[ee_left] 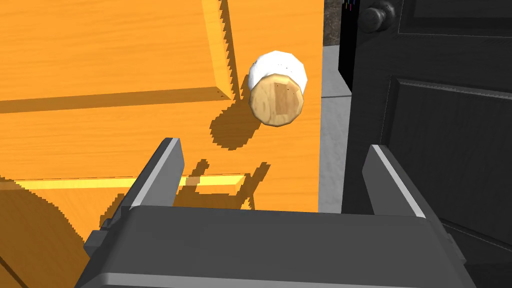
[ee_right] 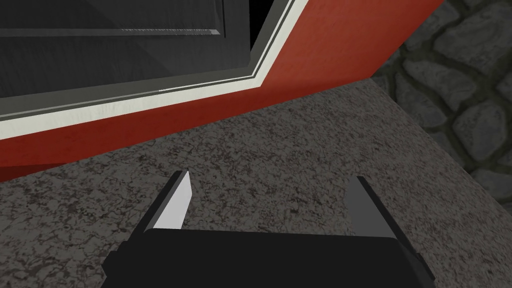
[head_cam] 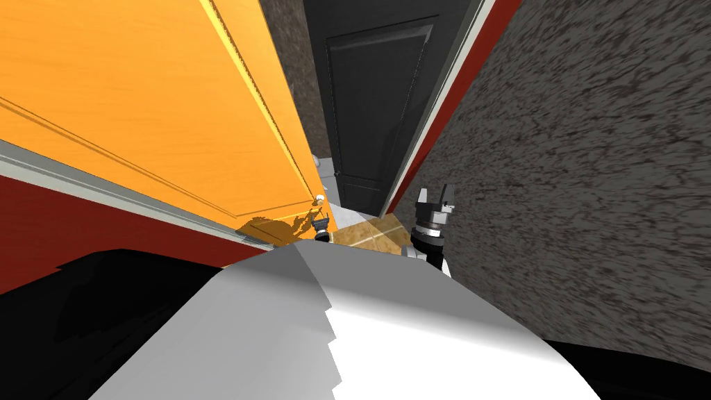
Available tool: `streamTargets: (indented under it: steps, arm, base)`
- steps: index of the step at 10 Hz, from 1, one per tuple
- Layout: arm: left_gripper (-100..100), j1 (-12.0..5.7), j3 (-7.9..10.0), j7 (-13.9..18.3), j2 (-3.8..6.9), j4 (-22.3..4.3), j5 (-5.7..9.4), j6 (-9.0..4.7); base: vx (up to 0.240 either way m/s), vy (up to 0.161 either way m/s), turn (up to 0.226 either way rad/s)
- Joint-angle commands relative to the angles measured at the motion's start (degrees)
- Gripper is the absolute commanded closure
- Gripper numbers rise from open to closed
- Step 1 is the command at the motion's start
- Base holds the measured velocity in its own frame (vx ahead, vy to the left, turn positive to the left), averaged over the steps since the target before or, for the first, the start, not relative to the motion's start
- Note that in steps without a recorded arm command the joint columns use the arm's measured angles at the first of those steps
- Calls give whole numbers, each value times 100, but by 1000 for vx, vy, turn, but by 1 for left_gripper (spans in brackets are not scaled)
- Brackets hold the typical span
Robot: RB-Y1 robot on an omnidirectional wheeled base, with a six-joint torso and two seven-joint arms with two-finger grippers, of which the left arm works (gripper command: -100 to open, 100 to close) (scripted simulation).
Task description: Push the door open
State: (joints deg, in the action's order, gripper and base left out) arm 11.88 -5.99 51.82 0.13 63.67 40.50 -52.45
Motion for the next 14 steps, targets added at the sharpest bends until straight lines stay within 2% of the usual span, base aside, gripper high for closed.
streamTargets:
  steps: [1, 5, 6, 7, 9, 10, 12, 13, 14]
  arm:
    - [-100, -35, -13, 138, -74, -183, 116, -37]
    - [-100, -137, -41, 406, -254, -606, 333, -143]
    - [-100, -120, -30, 347, -226, -514, 311, -98]
    - [-100, -127, -20, 386, -67, -549, 325, -114]
    - [-100, -130, -4, 433, 101, -589, 339, -135]
    - [-100, -132, 6, 461, 147, -613, 348, -148]
    - [-100, -136, 26, 517, 143, -661, 365, -173]
    - [-100, -137, 35, 542, 96, -682, 372, -184]
    - [-100, -139, 45, 571, 1, -707, 381, -197]
  base:
    - [66, 107, -158]
    - [29, 110, -118]
    - [15, 45, -21]
    - [63, 33, -15]
    - [157, 87, -29]
    - [215, 96, -31]
    - [203, 127, -30]
    - [174, 107, -31]
    - [203, 109, -26]
